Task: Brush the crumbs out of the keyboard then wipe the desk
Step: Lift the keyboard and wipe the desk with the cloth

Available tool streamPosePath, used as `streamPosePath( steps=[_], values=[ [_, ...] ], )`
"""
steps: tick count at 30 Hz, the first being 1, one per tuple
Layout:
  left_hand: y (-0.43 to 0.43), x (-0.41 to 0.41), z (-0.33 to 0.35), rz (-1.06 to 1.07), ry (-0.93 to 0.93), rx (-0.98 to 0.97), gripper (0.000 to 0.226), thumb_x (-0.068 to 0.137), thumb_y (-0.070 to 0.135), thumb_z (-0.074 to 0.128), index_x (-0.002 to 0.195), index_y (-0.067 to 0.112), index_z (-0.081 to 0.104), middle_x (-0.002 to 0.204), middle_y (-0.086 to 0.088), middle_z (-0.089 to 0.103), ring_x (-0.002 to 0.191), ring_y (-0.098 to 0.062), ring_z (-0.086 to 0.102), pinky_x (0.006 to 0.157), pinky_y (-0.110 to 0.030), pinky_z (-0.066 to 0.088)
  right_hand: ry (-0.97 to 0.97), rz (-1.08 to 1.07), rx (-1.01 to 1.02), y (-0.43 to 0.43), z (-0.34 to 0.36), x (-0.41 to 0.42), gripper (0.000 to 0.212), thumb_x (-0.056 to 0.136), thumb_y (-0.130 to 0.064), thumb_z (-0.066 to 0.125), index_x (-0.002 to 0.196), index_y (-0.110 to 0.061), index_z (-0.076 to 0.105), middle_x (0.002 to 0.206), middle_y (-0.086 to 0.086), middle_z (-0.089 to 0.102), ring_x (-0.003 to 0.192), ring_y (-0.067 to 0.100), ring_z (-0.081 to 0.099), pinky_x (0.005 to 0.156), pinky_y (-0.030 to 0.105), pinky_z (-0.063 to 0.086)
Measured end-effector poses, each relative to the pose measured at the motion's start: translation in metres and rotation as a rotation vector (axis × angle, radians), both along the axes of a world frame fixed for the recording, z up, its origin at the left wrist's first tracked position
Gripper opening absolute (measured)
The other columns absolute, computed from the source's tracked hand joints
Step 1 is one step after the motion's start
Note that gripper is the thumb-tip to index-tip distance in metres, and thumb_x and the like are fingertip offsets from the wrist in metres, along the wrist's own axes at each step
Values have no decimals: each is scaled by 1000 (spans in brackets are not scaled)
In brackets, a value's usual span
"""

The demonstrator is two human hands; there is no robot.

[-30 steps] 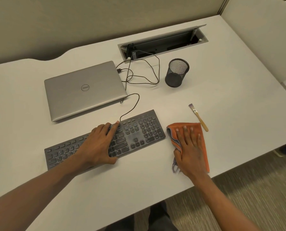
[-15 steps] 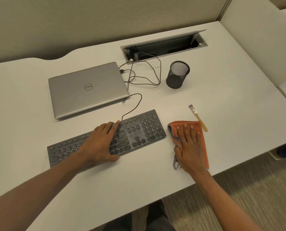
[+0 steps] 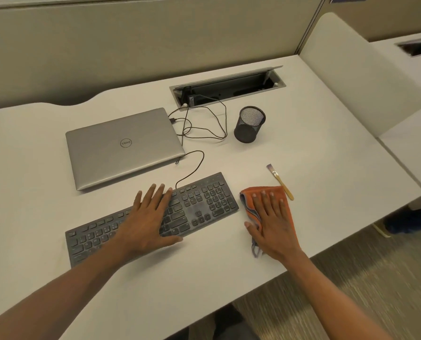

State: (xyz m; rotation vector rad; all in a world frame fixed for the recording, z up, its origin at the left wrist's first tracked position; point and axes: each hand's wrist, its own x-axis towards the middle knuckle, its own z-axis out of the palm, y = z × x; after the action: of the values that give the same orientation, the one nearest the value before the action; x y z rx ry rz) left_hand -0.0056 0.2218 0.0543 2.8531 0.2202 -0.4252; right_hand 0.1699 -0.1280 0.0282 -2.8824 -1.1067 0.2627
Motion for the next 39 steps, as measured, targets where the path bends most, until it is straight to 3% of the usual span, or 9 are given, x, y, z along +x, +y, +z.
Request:
streamPosePath(
  steps=[4,7,13,23,27,31,34,36,39],
  values=[
    [-35,1,0,33,-219,-57,103,97,88,21,172,22,-4,179,-6,-12,164,-23,-19,132,-47,-13,9,-6,125,-1,12,7,76,105,-67,16,166,-22,5,174,4,6,161,20,-4,130,50,7],
    [-76,12,-2,24,-340,-109,83,107,72,25,172,24,6,180,-6,3,167,-23,-5,132,-47,-3,6,-106,242,-1,21,23,73,105,-64,25,164,-20,25,169,0,28,158,18,20,130,38,10],
    [-169,60,1,-3,-405,-186,71,113,59,32,171,21,20,179,0,9,166,-19,4,132,-40,2,-73,-266,427,-2,26,82,38,103,-30,58,137,-14,58,129,4,65,116,25,60,103,39,46],
    [-254,130,-4,13,-390,-15,60,106,46,42,149,9,62,158,-7,56,147,-23,52,127,-34,31,79,-331,335,-1,14,151,26,94,-42,68,105,-18,66,97,-3,66,91,21,61,80,38,46],
    [-263,129,-21,71,-253,-8,67,102,50,44,154,9,56,162,-9,50,150,-24,48,123,-40,39,88,-287,299,2,12,162,20,94,-36,69,100,-17,65,95,-2,64,87,22,60,77,37,43],
    [-263,125,-43,102,-259,-12,71,107,49,40,163,6,40,172,-11,34,162,-27,27,128,-40,21,60,-256,252,7,12,172,18,98,-30,66,92,-14,66,87,3,66,79,25,62,73,37,45],
    [-264,127,-48,79,-342,7,63,110,43,34,157,2,48,167,-14,42,160,-26,25,130,-35,13,-26,-135,206,11,18,177,21,81,-17,86,71,-11,68,63,4,60,52,22,57,52,30,41],
    [-263,130,-48,114,-402,-32,64,114,44,21,157,4,48,167,-11,41,161,-23,22,130,-32,13,-26,-111,273,12,22,185,25,77,-11,89,65,-11,67,55,3,55,46,20,50,48,26,33],
    [-257,134,-53,139,-492,-86,66,115,44,19,151,2,55,162,-12,47,159,-20,23,130,-32,16,191,-279,546,18,36,206,22,93,-18,70,74,-12,60,71,0,61,63,20,55,59,35,44]
  ],
)
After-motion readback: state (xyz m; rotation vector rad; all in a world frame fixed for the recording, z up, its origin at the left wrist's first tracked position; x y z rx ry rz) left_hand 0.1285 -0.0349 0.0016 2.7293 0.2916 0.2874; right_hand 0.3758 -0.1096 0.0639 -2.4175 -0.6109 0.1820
